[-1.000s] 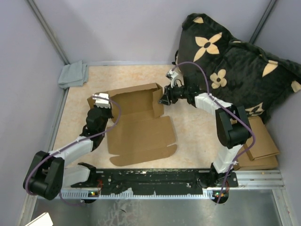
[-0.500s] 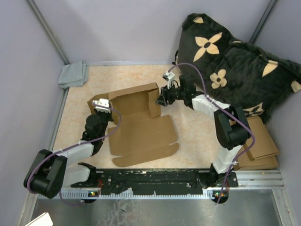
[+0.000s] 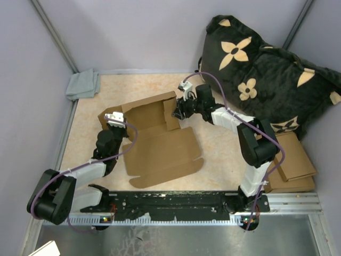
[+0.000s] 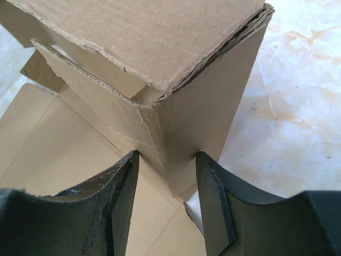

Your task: Fold the paper box

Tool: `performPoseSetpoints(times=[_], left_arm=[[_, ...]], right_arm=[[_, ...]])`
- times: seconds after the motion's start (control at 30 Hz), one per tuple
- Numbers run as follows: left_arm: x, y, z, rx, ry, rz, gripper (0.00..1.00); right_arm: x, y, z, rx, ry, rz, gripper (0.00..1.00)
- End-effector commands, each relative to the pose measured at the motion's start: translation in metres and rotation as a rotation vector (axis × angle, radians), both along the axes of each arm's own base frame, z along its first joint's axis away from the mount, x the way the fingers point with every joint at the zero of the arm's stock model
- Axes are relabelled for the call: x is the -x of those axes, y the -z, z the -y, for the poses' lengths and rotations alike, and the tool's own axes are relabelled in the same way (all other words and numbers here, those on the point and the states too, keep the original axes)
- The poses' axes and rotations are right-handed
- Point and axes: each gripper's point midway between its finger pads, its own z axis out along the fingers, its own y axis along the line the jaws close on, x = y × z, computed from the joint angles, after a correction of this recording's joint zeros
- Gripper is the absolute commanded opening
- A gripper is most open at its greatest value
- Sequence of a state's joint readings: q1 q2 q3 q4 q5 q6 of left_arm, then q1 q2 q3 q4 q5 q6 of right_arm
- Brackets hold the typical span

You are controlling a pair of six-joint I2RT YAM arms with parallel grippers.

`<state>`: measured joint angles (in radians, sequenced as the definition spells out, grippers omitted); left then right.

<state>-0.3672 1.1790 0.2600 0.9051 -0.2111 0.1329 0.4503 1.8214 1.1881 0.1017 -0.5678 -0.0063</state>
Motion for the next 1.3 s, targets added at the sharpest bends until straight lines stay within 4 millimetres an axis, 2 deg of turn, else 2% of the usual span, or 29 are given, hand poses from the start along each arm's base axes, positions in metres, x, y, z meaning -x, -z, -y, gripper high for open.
performPoseSetpoints(times=[0.0, 0.27, 0.43, 0.5, 0.57, 0.63, 0.67, 0.73, 0.97, 1.13, 1.17, 1.27], left_arm=[[0.001, -0.003, 0.013, 0.006, 0.068, 0.012, 0.00], [0.001, -0.001, 0.017, -0.007, 0.079, 0.000, 0.00], [0.000, 0.000, 0.018, -0.011, 0.083, -0.006, 0.00], [0.000, 0.001, 0.018, -0.014, 0.084, -0.008, 0.00], [-0.001, 0.001, 0.019, -0.017, 0.086, -0.010, 0.00], [-0.001, 0.001, 0.018, -0.020, 0.085, -0.012, 0.00], [-0.001, 0.002, 0.018, -0.024, 0.082, -0.012, 0.00], [0.000, 0.001, 0.018, -0.027, 0.083, -0.011, 0.00], [0.002, -0.005, 0.016, -0.052, 0.074, 0.001, 0.00], [0.003, -0.017, 0.014, -0.076, 0.069, 0.022, 0.00], [0.002, -0.019, 0.013, -0.079, 0.066, 0.022, 0.02], [0.003, -0.030, 0.015, -0.075, 0.075, 0.025, 0.23]], right_arm=[[-0.023, -0.018, -0.017, -0.037, 0.052, 0.099, 0.48], [-0.030, -0.019, -0.033, -0.086, 0.053, 0.103, 0.54], [-0.035, -0.011, -0.038, -0.086, 0.040, 0.093, 0.52], [-0.039, -0.008, -0.038, -0.078, 0.048, 0.097, 0.47], [-0.045, -0.006, -0.037, -0.065, 0.067, 0.107, 0.35], [-0.051, -0.006, -0.035, -0.051, 0.088, 0.120, 0.15], [-0.053, -0.005, -0.034, -0.041, 0.094, 0.121, 0.08], [-0.058, -0.002, -0.032, -0.020, 0.112, 0.130, 0.01], [-0.080, 0.000, -0.009, 0.087, 0.288, 0.179, 0.00], [-0.068, -0.002, 0.001, 0.136, 0.309, 0.243, 0.00], [-0.064, -0.001, 0.001, 0.136, 0.294, 0.237, 0.00], [-0.050, -0.001, -0.002, 0.111, 0.254, 0.218, 0.00]])
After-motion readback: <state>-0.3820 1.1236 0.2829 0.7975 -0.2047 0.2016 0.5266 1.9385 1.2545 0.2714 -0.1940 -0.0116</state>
